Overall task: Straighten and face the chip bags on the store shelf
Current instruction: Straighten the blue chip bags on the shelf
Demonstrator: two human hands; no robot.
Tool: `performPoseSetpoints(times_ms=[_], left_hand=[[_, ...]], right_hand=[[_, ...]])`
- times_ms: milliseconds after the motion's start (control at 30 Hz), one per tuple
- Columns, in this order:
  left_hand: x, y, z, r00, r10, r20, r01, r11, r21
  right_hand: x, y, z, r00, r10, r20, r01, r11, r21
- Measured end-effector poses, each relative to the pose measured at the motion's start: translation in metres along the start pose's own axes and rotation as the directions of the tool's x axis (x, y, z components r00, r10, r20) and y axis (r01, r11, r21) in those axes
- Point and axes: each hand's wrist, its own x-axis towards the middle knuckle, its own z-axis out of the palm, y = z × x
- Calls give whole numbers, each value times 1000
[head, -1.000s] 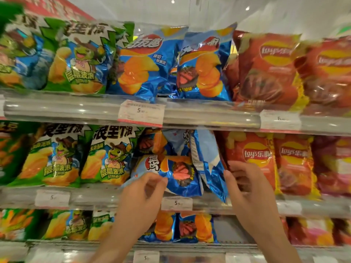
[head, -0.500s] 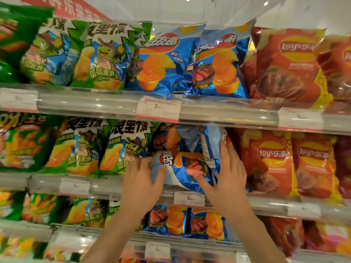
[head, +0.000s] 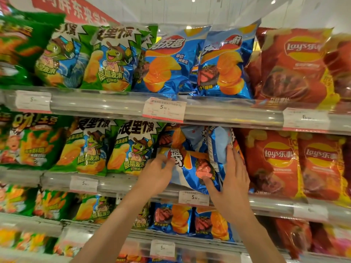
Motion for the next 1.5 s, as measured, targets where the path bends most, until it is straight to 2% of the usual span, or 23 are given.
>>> performPoseSetpoints(times_ms=[67,133,233,333,467,533,700,933,1067,1200,1333,1400,1500], left_hand=[[2,2,-5,1000,15,2,-15,999,-38],[4,0,-9,998,27,-54,-33,994,-100],[1,2,-13,990,-20,-141,-23,954,-299],[-5,4,-13,981,-72,-179,-32,854,-519],[-14,-2,-8,980,-164,-116,13,626,-780],[-19,-4,-2,983,-175,-61,47,553,-832],[-23,0,11,987,-149,-52,28,486,-874],[-24,-5,-10,957,-167,-238,-140,453,-880],[-15,-13,-32,931,-222,-290,-156,476,-866],[-12,-6,-29,943,-175,-282,-131,584,-801],[-22,-3,-13,980,-70,-187,-89,687,-721],[-24,-6,-6,985,-24,-173,-95,756,-647],[-25,-8,-4,987,-2,-159,-99,771,-629]], right_hand=[[0,1,0,1000,2,9,-2,1000,8],[0,2,1,1000,2,10,-2,1000,12],[-1,4,1,1000,-1,1,1,1000,16],[-2,6,0,1000,-3,2,3,1000,19],[-2,4,0,1000,2,-8,-2,1000,25],[-3,2,1,1000,-4,-10,5,1000,25],[-3,1,-1,1000,-9,15,8,1000,23],[-1,-4,-5,997,18,72,-24,997,80],[3,-5,-9,991,56,124,-68,993,97],[18,-4,-24,969,69,238,-103,986,132],[47,9,-41,961,89,263,-120,988,101],[58,13,-45,919,126,373,-158,986,59],[65,14,-39,837,117,535,-217,968,128]])
